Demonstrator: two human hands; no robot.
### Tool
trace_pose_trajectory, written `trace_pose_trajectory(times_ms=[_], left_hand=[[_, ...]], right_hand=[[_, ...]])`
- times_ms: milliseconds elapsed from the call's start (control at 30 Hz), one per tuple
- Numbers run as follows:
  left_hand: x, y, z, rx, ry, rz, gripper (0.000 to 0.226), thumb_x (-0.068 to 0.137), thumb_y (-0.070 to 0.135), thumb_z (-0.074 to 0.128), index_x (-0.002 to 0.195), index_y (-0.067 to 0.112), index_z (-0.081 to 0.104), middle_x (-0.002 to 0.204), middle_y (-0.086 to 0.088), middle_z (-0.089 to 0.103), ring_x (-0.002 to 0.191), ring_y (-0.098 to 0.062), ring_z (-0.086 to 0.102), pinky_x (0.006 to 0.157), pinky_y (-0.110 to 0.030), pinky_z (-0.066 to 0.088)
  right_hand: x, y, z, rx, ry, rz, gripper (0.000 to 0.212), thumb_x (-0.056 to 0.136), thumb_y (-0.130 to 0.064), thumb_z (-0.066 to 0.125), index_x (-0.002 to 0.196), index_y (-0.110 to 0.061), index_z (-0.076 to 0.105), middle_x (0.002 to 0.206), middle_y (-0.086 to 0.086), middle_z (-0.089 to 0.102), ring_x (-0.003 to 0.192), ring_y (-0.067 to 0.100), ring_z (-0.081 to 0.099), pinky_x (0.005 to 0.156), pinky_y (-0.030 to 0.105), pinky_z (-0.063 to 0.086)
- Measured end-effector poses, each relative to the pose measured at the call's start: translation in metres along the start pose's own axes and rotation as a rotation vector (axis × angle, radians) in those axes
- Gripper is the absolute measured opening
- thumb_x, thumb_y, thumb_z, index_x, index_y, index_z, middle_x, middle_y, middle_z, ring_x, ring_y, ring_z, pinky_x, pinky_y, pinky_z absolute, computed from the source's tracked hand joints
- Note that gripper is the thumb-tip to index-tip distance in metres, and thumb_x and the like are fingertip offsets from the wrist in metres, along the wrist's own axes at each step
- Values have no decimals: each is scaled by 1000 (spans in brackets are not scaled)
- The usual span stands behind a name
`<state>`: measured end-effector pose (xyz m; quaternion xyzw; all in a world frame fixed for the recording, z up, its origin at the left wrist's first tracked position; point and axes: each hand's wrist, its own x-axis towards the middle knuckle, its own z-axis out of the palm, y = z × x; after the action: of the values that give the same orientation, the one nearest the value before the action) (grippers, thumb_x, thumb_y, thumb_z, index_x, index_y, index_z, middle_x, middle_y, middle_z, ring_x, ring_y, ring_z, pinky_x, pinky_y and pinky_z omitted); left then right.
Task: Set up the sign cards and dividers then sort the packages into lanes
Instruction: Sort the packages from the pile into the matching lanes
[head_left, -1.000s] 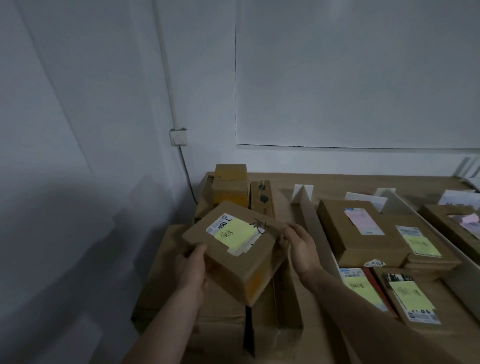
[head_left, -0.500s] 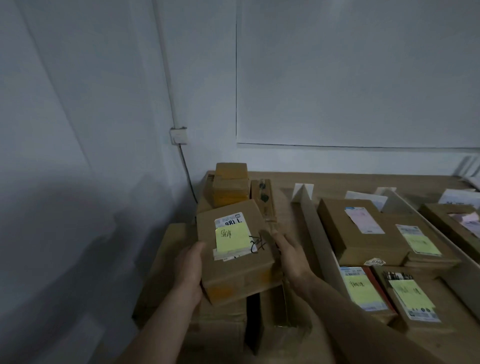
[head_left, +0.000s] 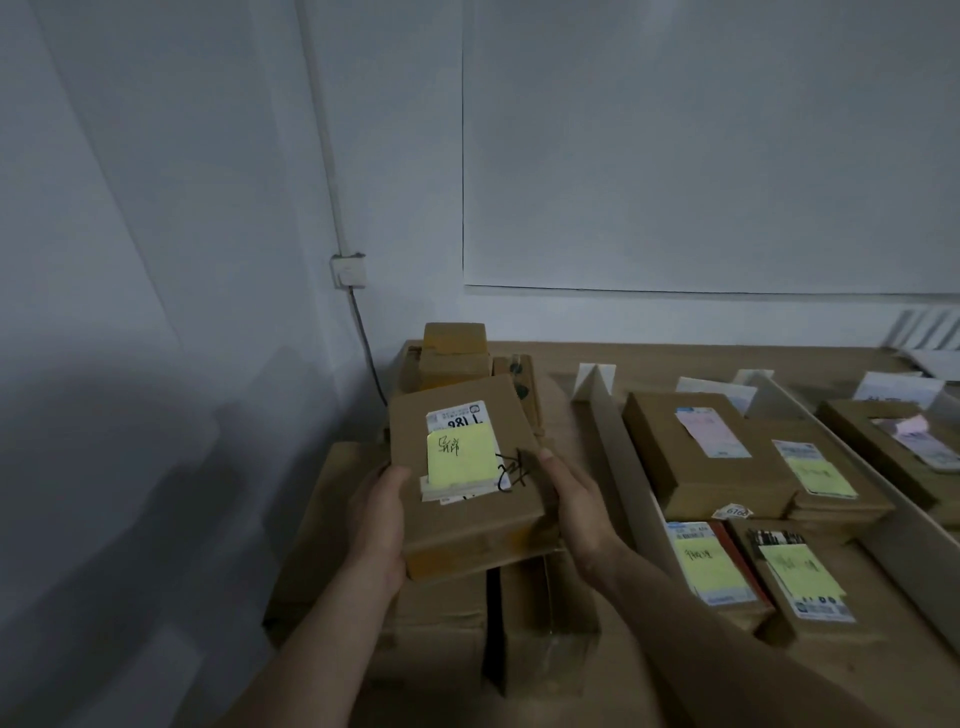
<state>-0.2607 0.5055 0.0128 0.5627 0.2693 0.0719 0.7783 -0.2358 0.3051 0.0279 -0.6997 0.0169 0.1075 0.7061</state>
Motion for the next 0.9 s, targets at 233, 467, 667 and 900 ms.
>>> trace_pose_trajectory(times_ms=[233,467,667,900], left_hand=[[-16,4,16,3,-8,43,27,90,33,58,109,21,73,99,-12,76,89,-34,73,64,-36,56],[-46,4,44,4,-40,98,21,90,28,60,105,25,75,98,-10,76,88,-33,73,74,-48,58],[-97,-7,93,18,-142,156,26,91,32,59,114,29,72,102,-6,77,93,-31,74,82,-54,60],[-187,-38,164,27,-220,181,29,93,31,57,119,28,68,104,-8,75,90,-29,75,66,-40,60]], right_hand=[[-10,-1,-16,15,75,-64,62,73,-73,57,118,-32,70,118,-3,72,115,22,63,108,51,45],[-36,-10,-54,39,134,-115,31,97,-47,56,113,-25,71,110,-1,74,109,20,66,103,44,49],[-78,-18,-115,94,215,-167,29,91,-53,61,101,-28,73,105,-6,73,103,13,65,92,32,50],[-157,-24,-215,86,325,-200,26,96,-45,59,100,-25,75,98,-8,76,103,15,67,93,35,50]])
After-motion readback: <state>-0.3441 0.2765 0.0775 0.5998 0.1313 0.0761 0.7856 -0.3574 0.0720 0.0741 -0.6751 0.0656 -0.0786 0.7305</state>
